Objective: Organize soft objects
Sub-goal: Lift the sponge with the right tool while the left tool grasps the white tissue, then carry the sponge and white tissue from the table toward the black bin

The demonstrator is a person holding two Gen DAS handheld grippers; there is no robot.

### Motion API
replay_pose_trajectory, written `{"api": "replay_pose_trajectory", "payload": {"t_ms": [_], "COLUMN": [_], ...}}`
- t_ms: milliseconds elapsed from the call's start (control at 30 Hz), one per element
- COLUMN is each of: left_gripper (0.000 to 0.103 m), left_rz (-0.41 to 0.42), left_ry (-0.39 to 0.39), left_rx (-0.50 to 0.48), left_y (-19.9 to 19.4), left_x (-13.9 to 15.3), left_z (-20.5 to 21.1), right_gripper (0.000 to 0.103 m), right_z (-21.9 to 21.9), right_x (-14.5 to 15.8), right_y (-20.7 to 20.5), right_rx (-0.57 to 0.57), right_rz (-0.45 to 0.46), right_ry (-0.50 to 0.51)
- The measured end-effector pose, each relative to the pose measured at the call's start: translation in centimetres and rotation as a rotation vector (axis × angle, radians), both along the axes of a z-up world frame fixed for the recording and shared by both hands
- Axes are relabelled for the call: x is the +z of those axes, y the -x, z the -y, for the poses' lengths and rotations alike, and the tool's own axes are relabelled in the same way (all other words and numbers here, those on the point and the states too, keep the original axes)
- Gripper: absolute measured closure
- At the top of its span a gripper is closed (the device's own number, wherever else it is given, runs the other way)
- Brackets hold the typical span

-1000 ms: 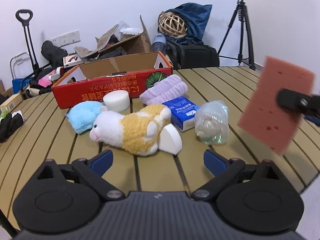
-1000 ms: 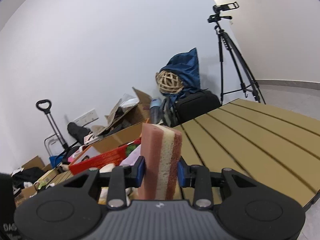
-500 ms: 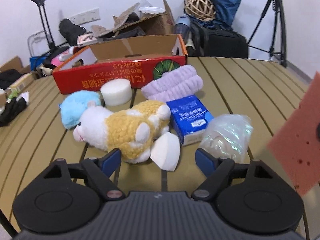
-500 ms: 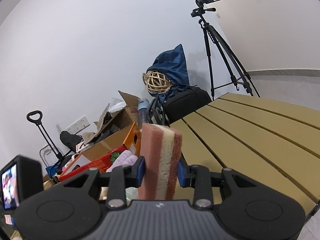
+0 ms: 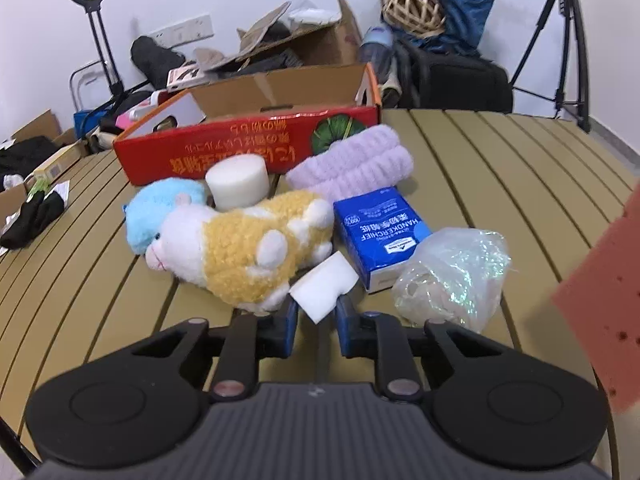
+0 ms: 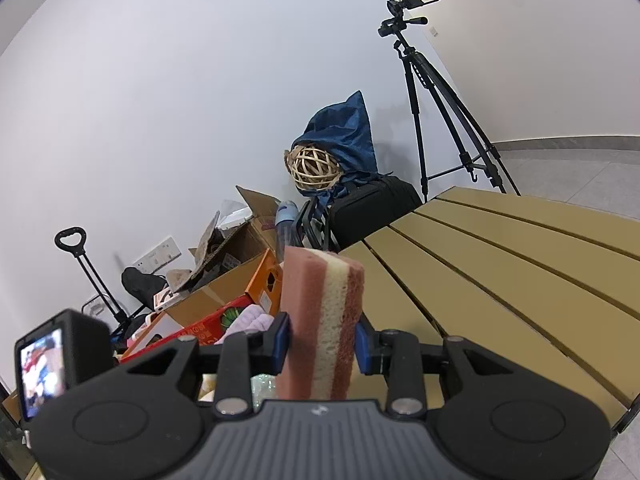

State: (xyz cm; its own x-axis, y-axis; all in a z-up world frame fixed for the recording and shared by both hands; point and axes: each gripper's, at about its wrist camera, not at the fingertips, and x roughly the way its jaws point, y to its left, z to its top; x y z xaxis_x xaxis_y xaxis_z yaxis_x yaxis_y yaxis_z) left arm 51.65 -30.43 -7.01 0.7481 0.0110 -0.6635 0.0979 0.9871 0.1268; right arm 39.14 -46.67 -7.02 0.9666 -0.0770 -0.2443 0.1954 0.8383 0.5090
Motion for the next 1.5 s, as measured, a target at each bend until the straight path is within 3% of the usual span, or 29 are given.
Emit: {"api": "replay_pose_trajectory", "payload": {"t_ms": [600, 833, 1233, 1500], "left_gripper": [0.086, 0.086, 0.086, 0.086], "left_rz": [0.064, 0.115, 0.183, 0.208], "left_ry": [0.176, 0.179, 0.155, 0.124], "left_rx": [-0.137, -0.159, -0.159, -0.159], "left_y": [4.8, 8.4, 17.0, 22.6], "left_x": [4.4, 5.5, 7.4, 7.6], "left_z": [-5.4, -7.8, -13.5, -17.1], "right_gripper": [0.071, 0.071, 0.071, 0.071], "right_z": [-0.2, -0.9, -6.7, -12.0], "right_x": [0.2, 1.1, 3.6, 2.8], "right_y": [0.6, 1.9, 9.0, 13.1], "right_rx": [0.012, 0.060, 0.166, 0.272], "right_rz": [0.010, 0.030, 0.135, 0.102], "right_ry": [-0.006, 0.014, 0.074, 0.113]}}
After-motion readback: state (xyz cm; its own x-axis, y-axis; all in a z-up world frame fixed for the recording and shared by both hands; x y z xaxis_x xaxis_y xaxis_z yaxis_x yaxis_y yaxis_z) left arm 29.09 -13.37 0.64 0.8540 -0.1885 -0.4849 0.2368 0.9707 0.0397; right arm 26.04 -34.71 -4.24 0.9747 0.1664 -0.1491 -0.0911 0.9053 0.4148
